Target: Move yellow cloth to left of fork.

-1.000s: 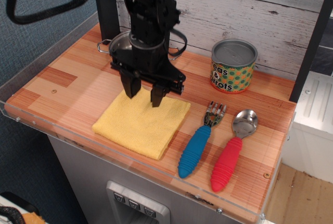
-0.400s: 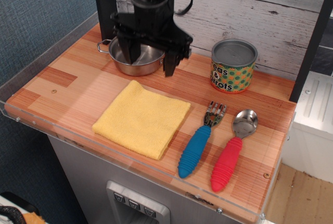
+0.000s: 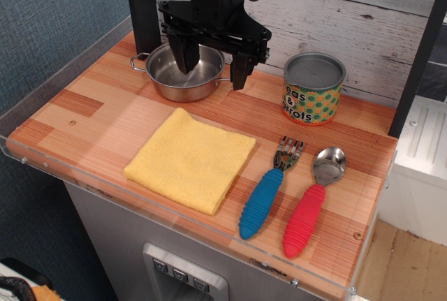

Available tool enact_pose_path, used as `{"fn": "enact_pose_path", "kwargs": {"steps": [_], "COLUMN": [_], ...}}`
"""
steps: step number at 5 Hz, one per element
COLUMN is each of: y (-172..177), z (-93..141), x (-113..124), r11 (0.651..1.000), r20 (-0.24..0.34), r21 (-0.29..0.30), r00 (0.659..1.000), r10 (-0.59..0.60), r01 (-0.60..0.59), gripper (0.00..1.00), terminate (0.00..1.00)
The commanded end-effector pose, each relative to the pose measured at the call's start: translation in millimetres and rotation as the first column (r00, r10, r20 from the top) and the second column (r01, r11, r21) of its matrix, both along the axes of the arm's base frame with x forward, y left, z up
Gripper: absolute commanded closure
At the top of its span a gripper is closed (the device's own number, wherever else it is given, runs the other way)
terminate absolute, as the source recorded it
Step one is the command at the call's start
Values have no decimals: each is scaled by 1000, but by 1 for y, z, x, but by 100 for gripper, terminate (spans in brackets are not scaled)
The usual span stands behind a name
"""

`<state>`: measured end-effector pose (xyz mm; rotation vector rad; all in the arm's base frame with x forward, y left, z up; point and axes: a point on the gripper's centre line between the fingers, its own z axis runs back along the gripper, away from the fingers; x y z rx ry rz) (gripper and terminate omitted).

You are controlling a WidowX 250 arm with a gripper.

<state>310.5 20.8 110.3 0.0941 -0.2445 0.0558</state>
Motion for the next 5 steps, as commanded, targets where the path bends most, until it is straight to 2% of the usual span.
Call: {"fn": "enact_pose_path", "kwargs": {"steps": [1,3,4,5], "y": [43,97,120,120], "z": [26,22,25,25], "x": [-14,-20,-25,-25], "r11": [994,971,955,955], "r20": [76,68,93,93], "r21": [7,27,49,49], "r00": [991,969,953,953], "r10": [111,236,288,288], "r01": [-112,-238,-293,-293], "gripper": [0,0,0,0], "terminate": [0,0,0,100]}}
